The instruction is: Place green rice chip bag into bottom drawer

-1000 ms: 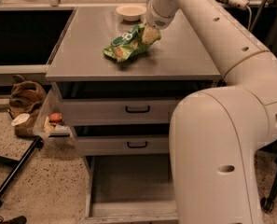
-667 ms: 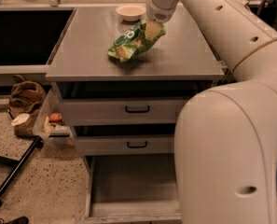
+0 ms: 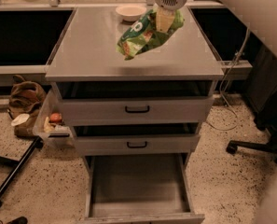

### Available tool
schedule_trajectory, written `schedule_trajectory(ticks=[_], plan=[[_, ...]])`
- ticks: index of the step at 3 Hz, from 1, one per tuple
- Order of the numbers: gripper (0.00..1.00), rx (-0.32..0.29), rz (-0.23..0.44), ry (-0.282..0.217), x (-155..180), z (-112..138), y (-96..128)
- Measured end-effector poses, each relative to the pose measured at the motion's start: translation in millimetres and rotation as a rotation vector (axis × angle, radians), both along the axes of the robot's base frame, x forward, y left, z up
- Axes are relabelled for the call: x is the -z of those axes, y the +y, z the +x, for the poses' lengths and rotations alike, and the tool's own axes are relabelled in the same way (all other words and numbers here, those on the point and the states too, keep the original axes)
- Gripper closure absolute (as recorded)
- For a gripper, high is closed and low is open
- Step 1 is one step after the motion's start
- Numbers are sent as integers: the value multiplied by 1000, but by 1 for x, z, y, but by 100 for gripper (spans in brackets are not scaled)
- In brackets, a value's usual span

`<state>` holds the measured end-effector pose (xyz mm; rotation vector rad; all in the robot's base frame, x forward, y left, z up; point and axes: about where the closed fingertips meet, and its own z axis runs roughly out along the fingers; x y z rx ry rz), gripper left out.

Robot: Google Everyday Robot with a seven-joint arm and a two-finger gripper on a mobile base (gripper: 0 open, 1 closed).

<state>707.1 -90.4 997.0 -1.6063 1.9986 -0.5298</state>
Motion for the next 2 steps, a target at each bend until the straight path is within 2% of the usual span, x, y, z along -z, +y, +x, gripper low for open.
schedule_trajectory(ticks=[1,2], plan=[[100,88,80,-85,-32,-62,-5],[100,134,203,-155,-25,-105,-1]])
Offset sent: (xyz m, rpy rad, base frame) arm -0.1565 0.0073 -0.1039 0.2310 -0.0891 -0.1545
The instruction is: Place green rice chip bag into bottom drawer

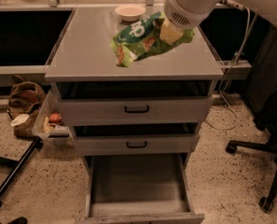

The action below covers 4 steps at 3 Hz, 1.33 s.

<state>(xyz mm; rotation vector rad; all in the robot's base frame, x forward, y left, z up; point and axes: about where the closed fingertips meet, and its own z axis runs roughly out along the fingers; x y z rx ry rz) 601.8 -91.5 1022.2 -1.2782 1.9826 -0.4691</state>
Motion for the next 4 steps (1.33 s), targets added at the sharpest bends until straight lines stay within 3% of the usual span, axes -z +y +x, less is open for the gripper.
schedule_trajectory(ticks=[1,2,3,4], plan=[[100,-3,52,17,59,-12,4],[100,-37,83,57,139,-9,11],[100,-67,139,73,190,-6,18],[100,-66,142,76,191,-7,18]])
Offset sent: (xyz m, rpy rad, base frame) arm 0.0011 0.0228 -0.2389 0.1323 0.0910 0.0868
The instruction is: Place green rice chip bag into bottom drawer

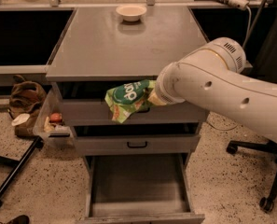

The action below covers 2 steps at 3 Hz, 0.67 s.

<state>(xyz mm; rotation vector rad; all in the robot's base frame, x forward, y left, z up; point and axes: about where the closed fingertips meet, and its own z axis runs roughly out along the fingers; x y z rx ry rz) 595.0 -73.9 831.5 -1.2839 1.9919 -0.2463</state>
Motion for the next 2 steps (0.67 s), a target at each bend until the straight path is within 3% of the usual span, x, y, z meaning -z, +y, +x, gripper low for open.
schedule_trajectory(ticks=[1,2], plan=[[100,51,30,36,28,-7,-7],[100,108,78,84,91,-21,-14]])
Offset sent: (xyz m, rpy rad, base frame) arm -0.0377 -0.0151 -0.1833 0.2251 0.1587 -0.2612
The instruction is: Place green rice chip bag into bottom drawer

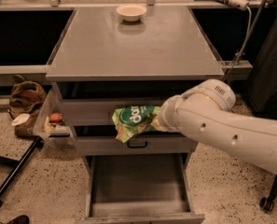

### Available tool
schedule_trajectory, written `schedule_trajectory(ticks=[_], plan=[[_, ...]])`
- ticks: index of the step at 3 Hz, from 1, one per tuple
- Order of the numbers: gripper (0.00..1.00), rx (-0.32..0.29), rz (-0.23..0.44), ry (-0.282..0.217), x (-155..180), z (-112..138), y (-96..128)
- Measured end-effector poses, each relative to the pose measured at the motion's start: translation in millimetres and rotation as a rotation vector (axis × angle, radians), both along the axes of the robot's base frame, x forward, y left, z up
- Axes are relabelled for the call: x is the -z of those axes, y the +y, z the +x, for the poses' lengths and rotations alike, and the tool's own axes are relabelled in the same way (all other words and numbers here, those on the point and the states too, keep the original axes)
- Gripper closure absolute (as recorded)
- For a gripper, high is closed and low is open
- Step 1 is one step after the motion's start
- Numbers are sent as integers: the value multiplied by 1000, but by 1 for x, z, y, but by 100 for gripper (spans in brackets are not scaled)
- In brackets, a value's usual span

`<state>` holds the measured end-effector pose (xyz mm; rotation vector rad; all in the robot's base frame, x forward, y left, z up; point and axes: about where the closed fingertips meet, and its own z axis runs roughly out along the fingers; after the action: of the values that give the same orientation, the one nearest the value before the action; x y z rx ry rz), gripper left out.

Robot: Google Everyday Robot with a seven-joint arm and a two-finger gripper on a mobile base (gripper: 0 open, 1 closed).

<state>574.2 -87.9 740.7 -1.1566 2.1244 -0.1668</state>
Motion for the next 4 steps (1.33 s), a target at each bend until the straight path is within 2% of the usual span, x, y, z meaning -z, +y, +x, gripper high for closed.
schedule_trajectory(ticks=[1,2,3,4], plan=[[100,33,67,35,51,-11,2],[100,72,139,76,85,-28,6],[100,78,213,124,113,-50,23],[100,78,213,124,113,-50,23]])
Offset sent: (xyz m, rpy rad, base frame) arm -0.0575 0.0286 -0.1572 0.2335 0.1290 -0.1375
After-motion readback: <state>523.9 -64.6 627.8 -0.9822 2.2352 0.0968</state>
